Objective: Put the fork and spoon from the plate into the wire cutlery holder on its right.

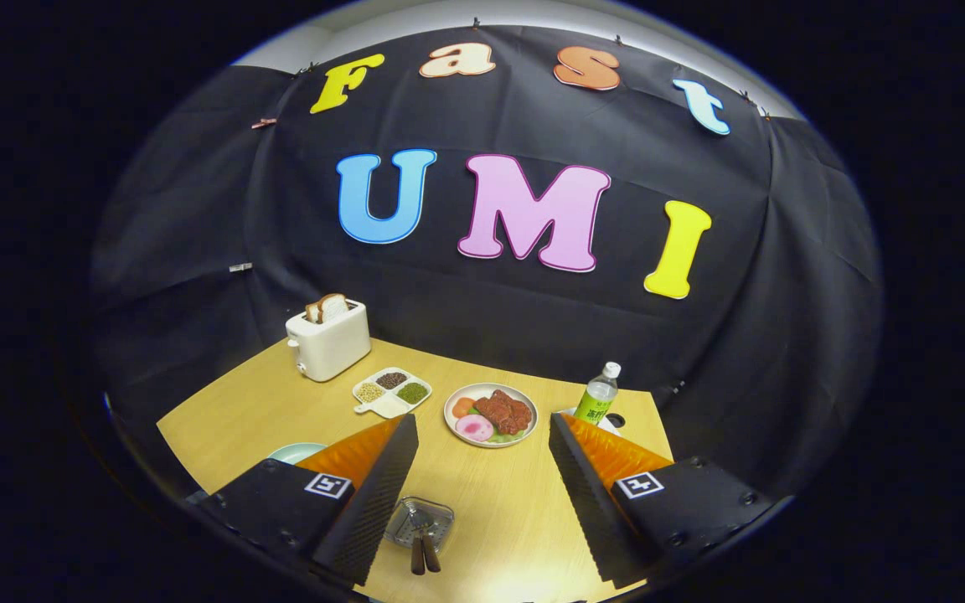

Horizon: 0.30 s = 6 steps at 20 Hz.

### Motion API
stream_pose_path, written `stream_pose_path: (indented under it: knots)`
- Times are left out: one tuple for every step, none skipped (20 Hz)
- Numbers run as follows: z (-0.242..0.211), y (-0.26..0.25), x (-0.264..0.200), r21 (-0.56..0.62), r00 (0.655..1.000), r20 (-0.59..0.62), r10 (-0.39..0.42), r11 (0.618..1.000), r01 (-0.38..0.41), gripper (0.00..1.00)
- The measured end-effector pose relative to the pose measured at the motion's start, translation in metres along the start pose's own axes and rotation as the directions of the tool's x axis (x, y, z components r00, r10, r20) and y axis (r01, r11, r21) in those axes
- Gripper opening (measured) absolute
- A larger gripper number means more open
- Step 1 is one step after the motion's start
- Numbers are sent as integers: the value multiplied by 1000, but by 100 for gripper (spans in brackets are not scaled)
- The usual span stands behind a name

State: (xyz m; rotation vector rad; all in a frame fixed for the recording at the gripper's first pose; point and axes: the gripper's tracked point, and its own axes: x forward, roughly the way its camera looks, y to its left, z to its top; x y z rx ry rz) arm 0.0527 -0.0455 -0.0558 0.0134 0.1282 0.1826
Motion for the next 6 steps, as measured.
stream_pose_path:
  knots:
    - [1,2,3,-5,1000,0,5,1000,-5,98]
    - [1,4,5,-12,1000,-1,8,1000,-8,98]
    - [2,8,7,-20,1000,-1,12,1000,-12,98]
    - [1,11,8,-27,1000,-1,14,1000,-14,98]
    - [1,14,9,-34,1000,-2,17,999,-18,98]
    - [1,17,8,-37,1000,-3,19,999,-19,98]
